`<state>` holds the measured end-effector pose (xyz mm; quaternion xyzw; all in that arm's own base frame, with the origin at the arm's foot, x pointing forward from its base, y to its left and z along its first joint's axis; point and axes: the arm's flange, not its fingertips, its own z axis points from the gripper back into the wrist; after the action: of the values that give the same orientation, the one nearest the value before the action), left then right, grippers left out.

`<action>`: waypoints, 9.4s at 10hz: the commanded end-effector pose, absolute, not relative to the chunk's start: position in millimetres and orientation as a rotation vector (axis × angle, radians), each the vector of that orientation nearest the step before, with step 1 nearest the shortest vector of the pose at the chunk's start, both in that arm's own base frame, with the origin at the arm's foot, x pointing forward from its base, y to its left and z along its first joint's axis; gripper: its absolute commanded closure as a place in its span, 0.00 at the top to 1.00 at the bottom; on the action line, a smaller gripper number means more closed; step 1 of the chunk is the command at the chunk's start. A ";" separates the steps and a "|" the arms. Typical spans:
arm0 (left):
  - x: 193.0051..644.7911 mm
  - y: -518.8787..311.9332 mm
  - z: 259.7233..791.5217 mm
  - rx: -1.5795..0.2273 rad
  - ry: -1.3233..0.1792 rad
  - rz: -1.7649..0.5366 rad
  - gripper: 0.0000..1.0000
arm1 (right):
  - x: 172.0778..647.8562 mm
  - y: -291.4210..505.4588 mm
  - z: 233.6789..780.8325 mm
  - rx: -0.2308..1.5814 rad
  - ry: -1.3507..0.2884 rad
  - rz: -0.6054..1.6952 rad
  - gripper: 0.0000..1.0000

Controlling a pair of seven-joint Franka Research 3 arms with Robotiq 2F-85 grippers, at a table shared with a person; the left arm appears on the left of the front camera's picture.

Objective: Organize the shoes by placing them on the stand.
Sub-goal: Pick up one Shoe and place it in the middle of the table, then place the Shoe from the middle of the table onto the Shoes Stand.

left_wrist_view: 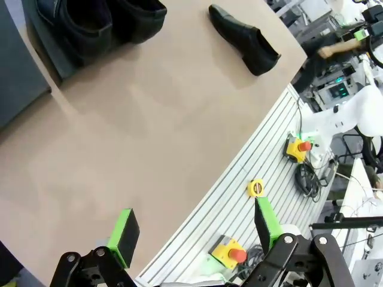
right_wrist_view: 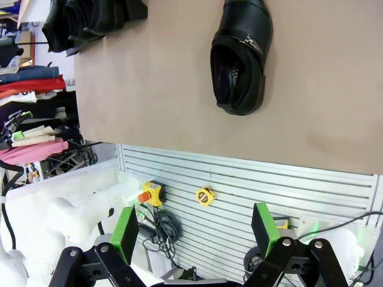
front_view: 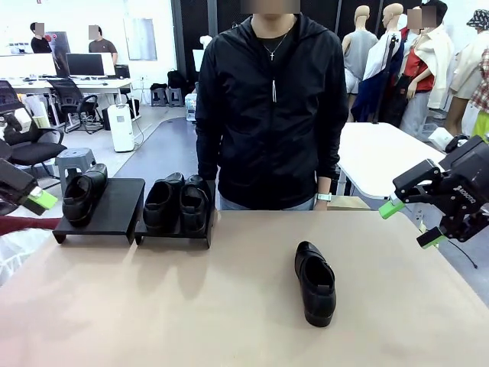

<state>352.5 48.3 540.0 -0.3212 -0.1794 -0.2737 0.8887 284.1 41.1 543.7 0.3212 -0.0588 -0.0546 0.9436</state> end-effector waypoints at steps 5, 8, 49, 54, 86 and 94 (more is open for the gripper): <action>352.2 49.9 539.3 -0.686 -0.384 -0.592 1.00 | 284.1 41.1 543.7 0.655 -0.120 -0.111 1.00; 352.2 49.9 539.3 -0.686 -0.384 -0.592 1.00 | 355.1 210.2 506.8 0.192 -0.179 -0.234 1.00; 352.2 49.9 539.3 -0.686 -0.384 -0.592 1.00 | 287.2 158.0 473.3 0.239 -0.216 -0.170 0.00; 352.2 49.9 539.3 -0.686 -0.384 -0.592 1.00 | 244.0 267.5 508.7 0.151 -0.292 0.017 0.00; 352.2 49.9 539.3 -0.686 -0.384 -0.592 1.00 | 279.7 23.1 508.1 1.014 -0.046 -0.080 1.00; 352.2 49.9 539.3 -0.686 -0.384 -0.592 1.00 | 274.3 -3.2 530.3 1.013 -0.043 -0.081 1.00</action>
<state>352.1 48.7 539.0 -0.3200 -0.1760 -0.2767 0.8888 270.9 -4.5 528.9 0.4715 -0.0112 -0.0514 0.8803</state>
